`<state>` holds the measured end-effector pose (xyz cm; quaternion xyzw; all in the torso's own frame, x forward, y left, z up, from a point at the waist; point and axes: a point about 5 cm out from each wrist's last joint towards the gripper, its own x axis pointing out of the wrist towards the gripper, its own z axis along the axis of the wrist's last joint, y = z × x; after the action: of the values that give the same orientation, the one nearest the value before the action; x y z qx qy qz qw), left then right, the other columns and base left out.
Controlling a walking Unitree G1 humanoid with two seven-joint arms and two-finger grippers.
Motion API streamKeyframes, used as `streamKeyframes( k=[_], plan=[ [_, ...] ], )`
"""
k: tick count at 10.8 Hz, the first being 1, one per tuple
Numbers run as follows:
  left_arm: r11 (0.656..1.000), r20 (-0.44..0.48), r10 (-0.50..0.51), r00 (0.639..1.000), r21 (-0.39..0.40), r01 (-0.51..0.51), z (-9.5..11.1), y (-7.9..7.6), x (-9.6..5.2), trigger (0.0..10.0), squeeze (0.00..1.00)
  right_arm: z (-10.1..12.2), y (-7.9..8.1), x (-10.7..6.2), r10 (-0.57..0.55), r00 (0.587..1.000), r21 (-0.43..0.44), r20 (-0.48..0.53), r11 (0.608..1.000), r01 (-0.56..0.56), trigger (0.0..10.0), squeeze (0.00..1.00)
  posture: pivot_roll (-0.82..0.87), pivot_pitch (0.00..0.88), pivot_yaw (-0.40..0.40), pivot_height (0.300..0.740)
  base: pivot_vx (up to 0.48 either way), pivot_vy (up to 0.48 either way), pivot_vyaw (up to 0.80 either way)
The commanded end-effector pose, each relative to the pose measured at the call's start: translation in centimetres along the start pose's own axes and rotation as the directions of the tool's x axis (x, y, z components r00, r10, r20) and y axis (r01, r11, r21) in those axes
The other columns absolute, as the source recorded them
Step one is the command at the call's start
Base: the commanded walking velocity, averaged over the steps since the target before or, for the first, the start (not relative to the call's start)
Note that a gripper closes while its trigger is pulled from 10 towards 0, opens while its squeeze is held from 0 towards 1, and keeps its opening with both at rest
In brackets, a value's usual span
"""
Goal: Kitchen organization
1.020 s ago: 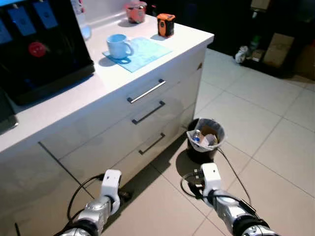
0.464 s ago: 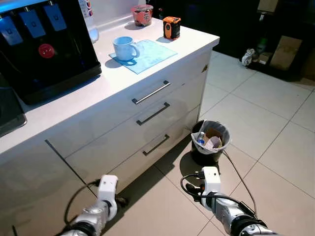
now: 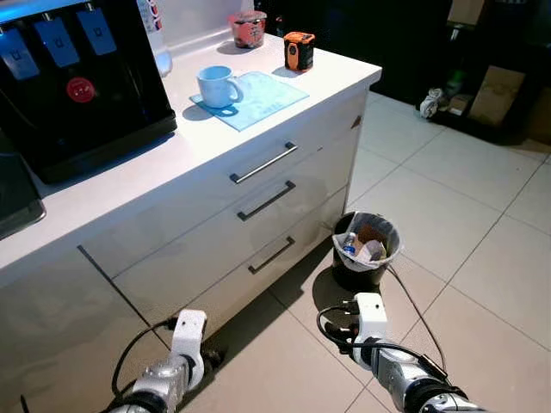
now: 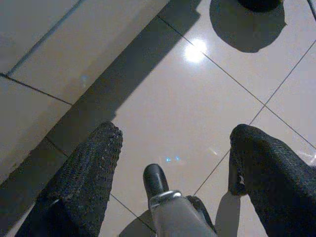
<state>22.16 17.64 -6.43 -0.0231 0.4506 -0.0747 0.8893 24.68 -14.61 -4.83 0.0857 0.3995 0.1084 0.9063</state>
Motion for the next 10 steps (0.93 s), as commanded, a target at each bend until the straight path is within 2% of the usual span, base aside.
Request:
streamKeyframes(
  k=[1,9,10],
  plan=[
    [1.0,-0.007,0.002,1.0,0.013,-0.002,-0.11,0.19,-0.06,10.0,0.0,-0.68,0.44,0.04,0.023,0.999,-0.017,-0.025,1.0,-0.024,10.0,0.0,0.02,0.01,0.069,0.74,0.0,0.0,0.0],
    [0.999,-0.013,-0.004,1.0,0.033,0.005,-0.16,0.15,-0.06,10.0,0.0,-0.79,0.91,0.11,0.061,0.998,-0.051,-0.036,0.997,-0.062,10.0,0.0,0.02,0.022,0.064,0.74,0.0,0.0,0.0],
    [1.0,-0.011,-0.005,1.0,0.027,0.005,-0.13,0.08,-0.04,10.0,0.0,-0.7,0.83,0.09,0.063,0.997,-0.06,-0.035,0.996,-0.065,10.0,0.0,0.01,0.024,0.064,0.74,0.0,0.0,0.8]
  ],
)
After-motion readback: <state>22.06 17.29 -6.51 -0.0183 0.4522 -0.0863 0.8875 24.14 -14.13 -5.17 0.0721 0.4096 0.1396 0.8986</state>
